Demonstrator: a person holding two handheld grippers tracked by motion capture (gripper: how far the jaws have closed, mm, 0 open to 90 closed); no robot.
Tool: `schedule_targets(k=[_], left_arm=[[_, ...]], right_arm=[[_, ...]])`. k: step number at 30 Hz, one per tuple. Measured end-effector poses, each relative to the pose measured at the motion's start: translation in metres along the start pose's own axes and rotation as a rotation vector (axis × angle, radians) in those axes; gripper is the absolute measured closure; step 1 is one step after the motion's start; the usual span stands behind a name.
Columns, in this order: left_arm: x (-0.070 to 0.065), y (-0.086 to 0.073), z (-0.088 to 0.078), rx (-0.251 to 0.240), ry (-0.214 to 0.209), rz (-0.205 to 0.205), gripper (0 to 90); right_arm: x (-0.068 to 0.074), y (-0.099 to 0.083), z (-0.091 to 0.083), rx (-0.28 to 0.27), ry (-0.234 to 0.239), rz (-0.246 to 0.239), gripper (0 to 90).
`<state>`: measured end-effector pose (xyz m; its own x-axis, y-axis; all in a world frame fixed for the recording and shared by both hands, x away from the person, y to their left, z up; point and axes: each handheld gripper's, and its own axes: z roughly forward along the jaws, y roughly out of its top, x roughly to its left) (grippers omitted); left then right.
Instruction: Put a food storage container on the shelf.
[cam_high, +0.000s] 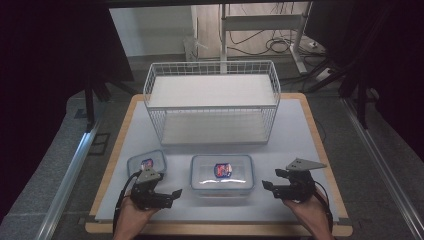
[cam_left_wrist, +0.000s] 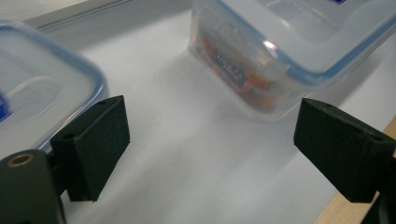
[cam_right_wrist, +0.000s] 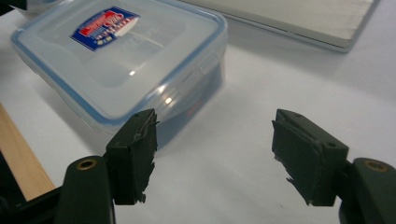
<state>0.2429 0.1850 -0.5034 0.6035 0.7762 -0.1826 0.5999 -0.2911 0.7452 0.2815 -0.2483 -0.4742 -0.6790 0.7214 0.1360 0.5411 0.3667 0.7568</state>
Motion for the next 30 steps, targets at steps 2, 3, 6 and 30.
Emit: schedule_targets(k=[2,3,6,30], left_arm=[[0.0,0.005,0.004,0.016,-0.016,-0.008,8.4],[0.001,0.008,0.006,0.025,-0.027,-0.009,8.4],[0.002,0.015,0.011,0.029,-0.06,-0.02,8.1],[0.019,0.043,0.06,0.079,-0.345,-0.22,18.3]], right_arm=[[0.0,0.003,0.003,0.013,0.024,0.011,31.1],[0.0,0.005,0.004,0.017,0.03,0.014,30.4],[0.001,0.008,0.008,0.033,0.046,0.021,27.7],[-0.018,0.028,0.057,0.133,0.296,0.21,24.3]])
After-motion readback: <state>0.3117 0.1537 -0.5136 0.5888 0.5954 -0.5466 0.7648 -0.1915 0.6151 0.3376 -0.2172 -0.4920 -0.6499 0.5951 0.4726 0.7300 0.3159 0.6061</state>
